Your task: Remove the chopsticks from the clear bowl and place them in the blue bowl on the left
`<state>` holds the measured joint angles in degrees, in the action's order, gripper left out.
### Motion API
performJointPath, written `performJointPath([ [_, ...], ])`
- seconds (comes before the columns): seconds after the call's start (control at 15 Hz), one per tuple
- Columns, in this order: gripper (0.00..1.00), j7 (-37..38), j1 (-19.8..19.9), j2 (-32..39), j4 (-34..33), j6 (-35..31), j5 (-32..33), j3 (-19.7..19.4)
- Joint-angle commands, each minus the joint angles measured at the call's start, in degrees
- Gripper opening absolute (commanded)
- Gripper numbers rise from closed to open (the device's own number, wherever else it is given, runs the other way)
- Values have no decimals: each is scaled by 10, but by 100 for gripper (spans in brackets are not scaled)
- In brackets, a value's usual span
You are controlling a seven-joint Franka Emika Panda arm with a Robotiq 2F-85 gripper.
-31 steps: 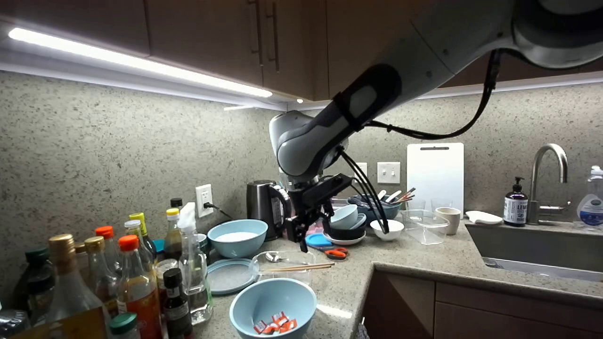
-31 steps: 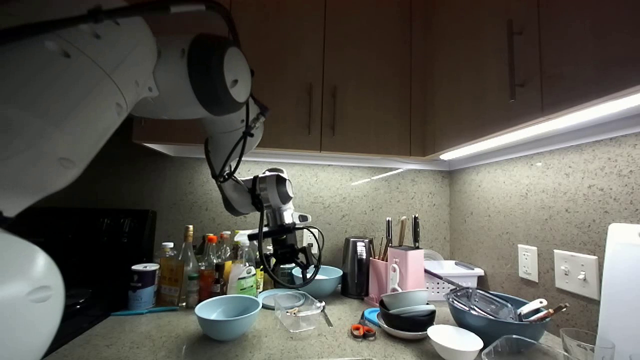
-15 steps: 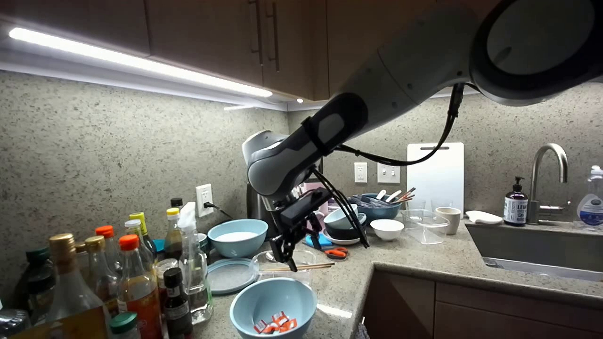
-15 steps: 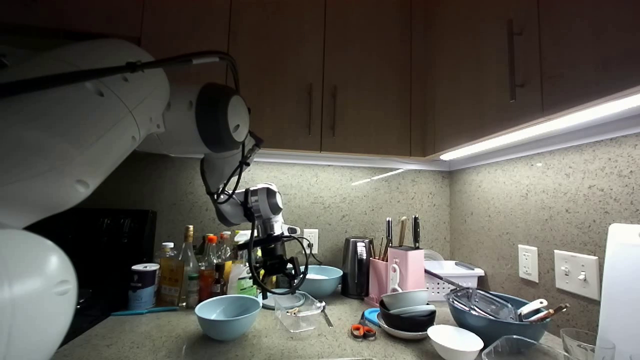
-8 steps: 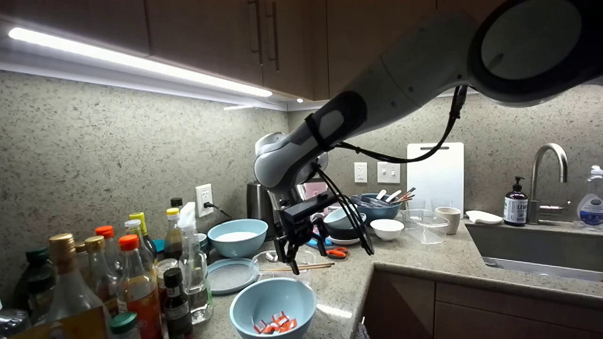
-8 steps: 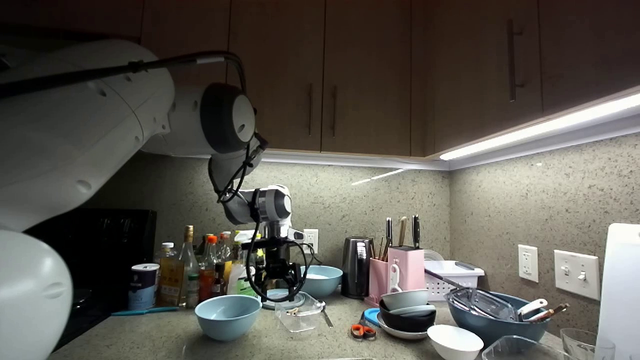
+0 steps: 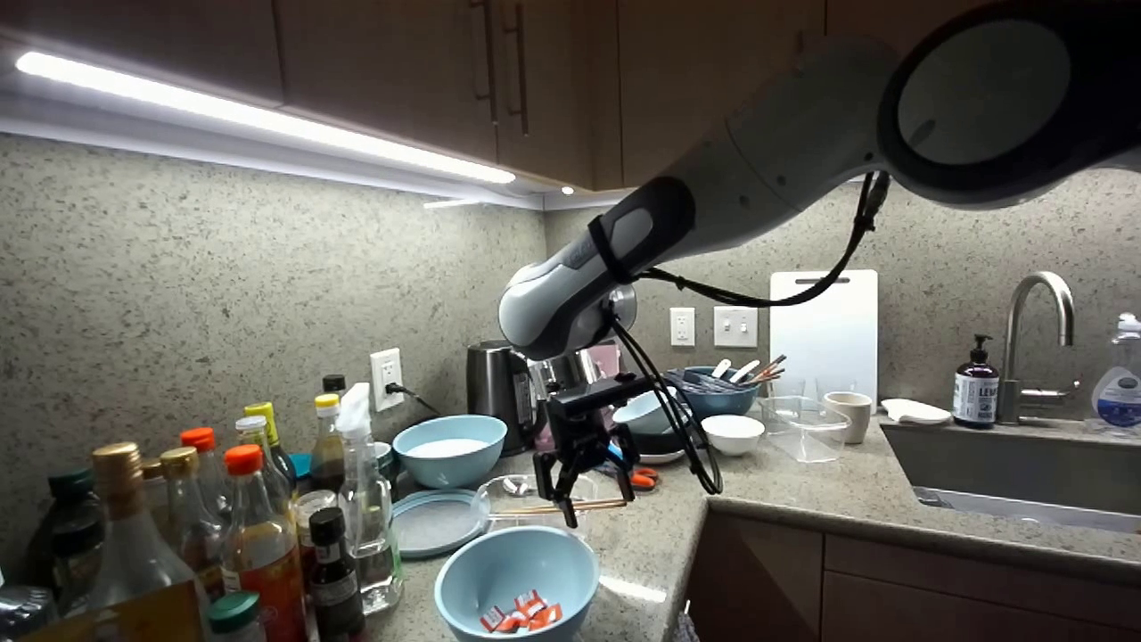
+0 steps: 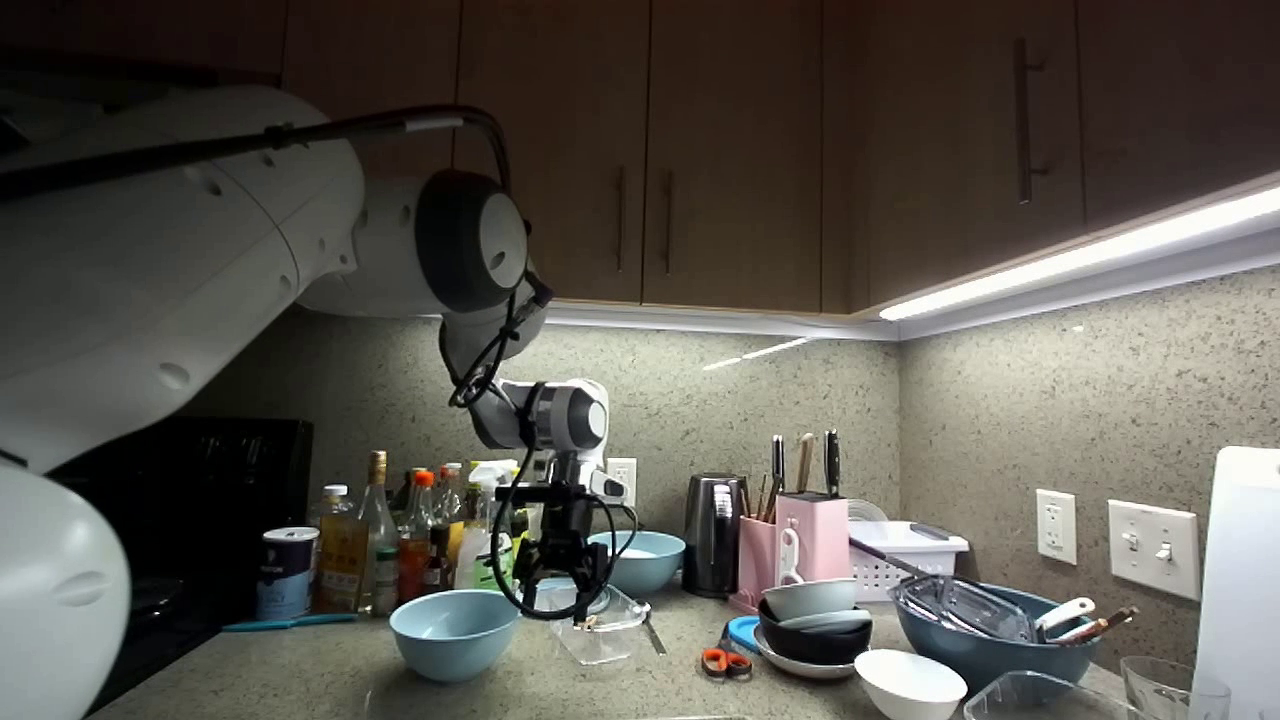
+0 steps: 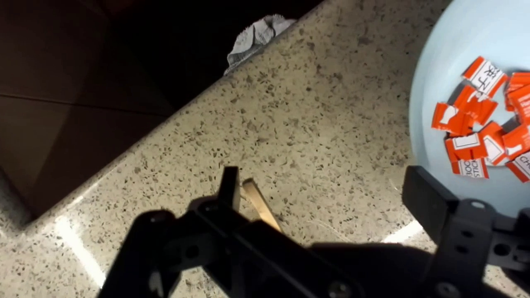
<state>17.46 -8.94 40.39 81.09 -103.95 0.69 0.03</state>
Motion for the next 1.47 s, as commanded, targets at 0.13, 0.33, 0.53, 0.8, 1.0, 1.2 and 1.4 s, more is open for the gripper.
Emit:
performJointPath([
  [0.13,100,-53,24,19,-29,14,-26,15],
  [0.33,100,-95,28,39,-58,14,-18,18],
  [0.53,100,-115,32,59,-87,24,-21,20],
  [0.8,100,-108,28,79,-121,48,-16,16],
  [1.0,67,-98,21,87,-139,54,-9,11],
  [1.2,45,-95,22,95,-153,55,-11,11],
  [1.4,27,-95,22,100,-164,55,-12,11],
])
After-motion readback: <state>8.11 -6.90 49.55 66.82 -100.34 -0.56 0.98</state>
